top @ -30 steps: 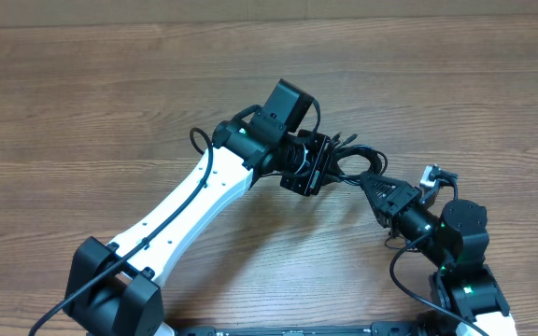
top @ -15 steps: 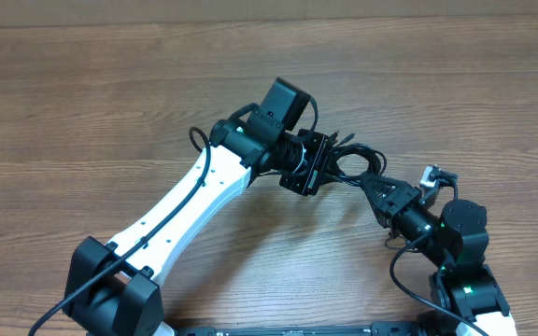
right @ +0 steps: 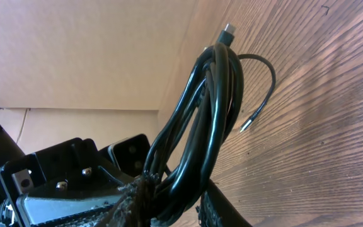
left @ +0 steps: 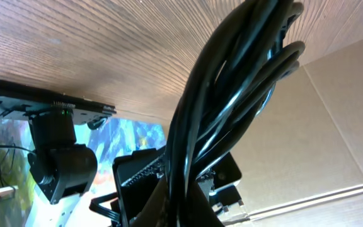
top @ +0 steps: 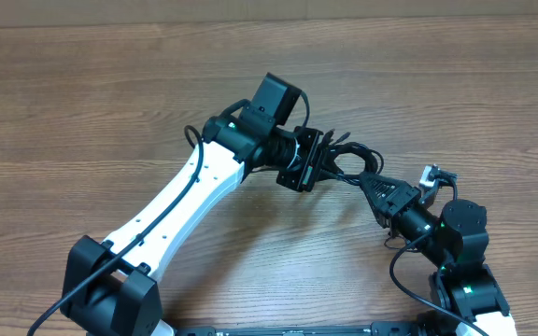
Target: Untangle cables
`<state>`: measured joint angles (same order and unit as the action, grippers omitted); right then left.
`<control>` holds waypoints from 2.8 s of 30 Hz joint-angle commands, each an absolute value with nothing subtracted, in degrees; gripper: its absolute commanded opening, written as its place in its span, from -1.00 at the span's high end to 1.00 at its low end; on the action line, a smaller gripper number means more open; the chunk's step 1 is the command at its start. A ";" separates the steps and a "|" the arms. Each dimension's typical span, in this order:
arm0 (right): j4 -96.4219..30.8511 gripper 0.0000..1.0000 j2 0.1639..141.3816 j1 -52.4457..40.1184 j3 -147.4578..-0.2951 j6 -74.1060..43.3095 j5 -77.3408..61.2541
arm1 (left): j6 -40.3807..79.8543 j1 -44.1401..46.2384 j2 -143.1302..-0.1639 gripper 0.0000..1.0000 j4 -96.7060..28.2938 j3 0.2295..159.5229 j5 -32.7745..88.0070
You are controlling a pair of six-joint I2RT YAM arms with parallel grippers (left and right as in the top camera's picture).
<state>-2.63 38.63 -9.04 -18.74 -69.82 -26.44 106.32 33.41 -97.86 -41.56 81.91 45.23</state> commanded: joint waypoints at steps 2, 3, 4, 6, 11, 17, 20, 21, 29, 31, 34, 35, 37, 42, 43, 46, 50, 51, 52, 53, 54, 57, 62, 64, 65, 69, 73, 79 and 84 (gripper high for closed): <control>-4.29 0.53 38.79 -9.37 -19.55 -68.51 -26.61 | 105.38 32.60 -96.64 0.92 -40.62 83.18 49.63; -4.64 0.53 38.79 -9.37 -19.55 -68.49 -26.59 | 105.41 32.60 -96.64 0.92 -40.62 83.18 49.63; -4.93 0.53 38.79 -9.37 -19.55 -68.49 -26.61 | 105.41 32.60 -96.64 0.91 -40.62 83.18 49.63; -5.56 0.53 38.79 -9.37 -19.55 -68.49 -26.61 | 105.41 32.58 -96.64 0.91 -40.58 83.18 49.63; -5.93 0.53 38.79 -9.37 -19.55 -68.51 -26.61 | 105.41 32.58 -96.64 0.91 -40.45 83.18 49.60; -5.87 0.53 38.76 -9.37 -19.55 -68.53 -26.65 | 105.41 32.47 -96.64 0.92 -40.42 83.18 49.28; -4.97 0.53 38.76 -9.37 -19.55 -68.75 -27.11 | 105.41 32.49 -96.64 0.92 -40.47 83.18 47.66; -4.34 0.53 38.76 -9.37 -19.55 -68.75 -27.38 | 105.41 32.49 -96.64 0.92 -40.47 83.18 47.20; -2.55 0.48 38.76 -9.37 -19.55 -68.77 -28.88 | 105.89 32.49 -96.64 0.92 -40.45 83.18 45.17; -1.76 0.47 38.76 -9.37 -19.55 -68.77 -29.78 | 106.67 32.49 -96.64 0.92 -40.45 83.18 44.34; -0.40 0.38 38.76 -9.37 -19.55 -68.99 -31.48 | 108.66 32.49 -96.64 0.91 -40.40 83.18 44.38; -0.30 0.36 38.76 -9.37 -19.55 -69.01 -31.66 | 109.27 32.49 -96.64 0.91 -40.38 83.18 44.45; -0.30 0.32 38.76 -9.37 -19.55 -68.99 -31.64 | 110.45 32.56 -96.64 0.92 -40.38 83.18 44.40; -0.30 0.03 38.76 -9.37 -19.55 -68.99 -31.62 | 113.45 32.64 -96.64 0.92 -39.22 83.18 44.36; -0.30 -0.04 38.76 -9.37 -19.55 -68.99 -31.59 | 113.75 32.64 -96.64 0.91 -38.41 83.18 44.36; -0.38 -0.33 38.79 -9.37 -19.55 -71.29 -30.92 | 114.06 32.69 -96.64 0.92 -34.68 83.18 42.96; -0.43 -0.36 39.22 -9.37 -19.55 -78.30 -29.12 | 114.04 32.80 -96.64 0.91 -30.76 83.18 41.80; -0.43 -0.36 39.55 -9.37 -19.55 -80.51 -28.49 | 114.04 32.91 -96.64 0.92 -29.87 83.18 41.87; -0.43 -0.36 39.79 -9.37 -19.55 -81.97 -28.05 | 114.04 33.04 -96.64 0.92 -29.47 83.18 41.87; -0.43 -0.36 40.10 -9.37 -19.55 -83.55 -27.44 | 114.06 33.15 -96.64 0.91 -29.23 83.18 41.91; -0.40 -0.36 40.40 -9.37 -19.55 -85.27 -26.76 | 114.06 33.28 -96.64 0.91 -29.12 83.18 41.93; 0.64 -0.36 41.54 -9.37 -19.55 -89.32 -25.06 | 114.04 33.69 -96.64 0.92 -29.08 83.18 41.74; 5.23 -0.36 43.40 -9.37 -19.55 -90.11 -25.04 | 114.02 34.24 -96.64 0.91 -29.04 83.18 41.71; 6.76 -0.35 44.21 -9.37 -19.55 -90.78 -25.04 | 114.02 34.46 -96.64 0.92 -29.02 83.18 41.74; 6.96 -0.35 44.77 -9.37 -19.55 -91.61 -25.04 | 114.02 34.59 -96.64 0.92 -28.62 83.18 41.78; 6.81 -0.16 46.83 -9.37 -19.55 -91.77 -25.26 | 114.30 35.22 -96.64 0.91 -26.17 83.18 42.15; 7.11 -0.04 48.75 -9.37 -19.55 -91.79 -25.74 | 115.96 35.40 -96.64 0.91 -25.47 83.18 42.24; 7.33 -0.04 49.95 -9.37 -19.55 -91.79 -25.67 | 115.94 35.68 -96.64 0.92 -25.47 83.18 42.15; 7.92 -0.06 50.00 -9.37 -19.55 -91.74 -25.50 | 116.22 36.18 -96.64 0.91 -25.45 83.18 42.19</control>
